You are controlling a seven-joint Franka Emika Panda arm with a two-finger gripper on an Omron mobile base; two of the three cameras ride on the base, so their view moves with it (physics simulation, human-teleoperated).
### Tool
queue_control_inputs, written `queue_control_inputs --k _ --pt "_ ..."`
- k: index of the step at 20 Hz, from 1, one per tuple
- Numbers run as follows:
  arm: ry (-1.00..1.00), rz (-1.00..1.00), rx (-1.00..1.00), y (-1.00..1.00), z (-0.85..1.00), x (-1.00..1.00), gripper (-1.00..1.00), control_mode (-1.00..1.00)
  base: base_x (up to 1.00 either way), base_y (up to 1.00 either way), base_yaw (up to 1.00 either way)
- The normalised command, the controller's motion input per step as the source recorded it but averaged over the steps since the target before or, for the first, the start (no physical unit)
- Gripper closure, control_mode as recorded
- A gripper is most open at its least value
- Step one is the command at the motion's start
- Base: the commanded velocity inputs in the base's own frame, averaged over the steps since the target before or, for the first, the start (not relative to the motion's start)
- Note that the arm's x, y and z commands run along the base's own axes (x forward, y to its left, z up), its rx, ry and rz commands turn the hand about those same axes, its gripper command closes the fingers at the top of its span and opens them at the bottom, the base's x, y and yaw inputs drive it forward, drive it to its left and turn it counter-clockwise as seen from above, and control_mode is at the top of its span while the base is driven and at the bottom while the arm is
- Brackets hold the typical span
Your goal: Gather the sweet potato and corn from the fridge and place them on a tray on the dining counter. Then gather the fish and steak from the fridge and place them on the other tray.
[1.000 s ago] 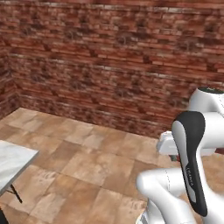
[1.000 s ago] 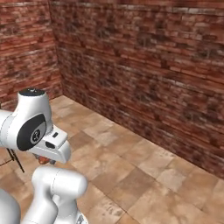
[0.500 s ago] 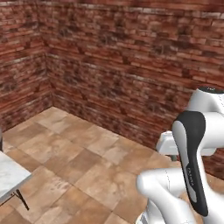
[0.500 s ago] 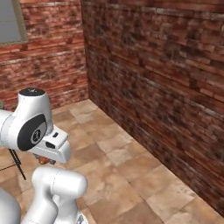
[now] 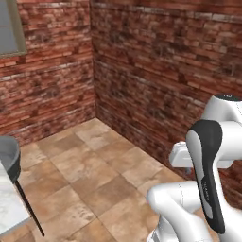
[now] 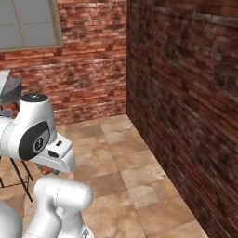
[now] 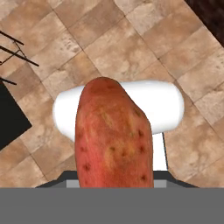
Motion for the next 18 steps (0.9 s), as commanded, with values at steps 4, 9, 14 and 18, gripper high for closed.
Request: queue_control_inputs --k 4,9,14,18 --pt "0.0 0.0 0.0 0.0 0.0 0.0 1.0 1.0 1.0 -0.2 0.47" --pt "0.0 0.0 0.0 0.0 0.0 0.0 1.0 1.0 0.95 -0.29 0.47" --pt "0.0 0.0 0.0 0.0 0.0 0.0 1.0 1.0 0.89 -0.37 0.46" --pt "0.0 0.0 0.0 0.0 0.0 0.0 1.0 1.0 0.89 -0.36 0.46"
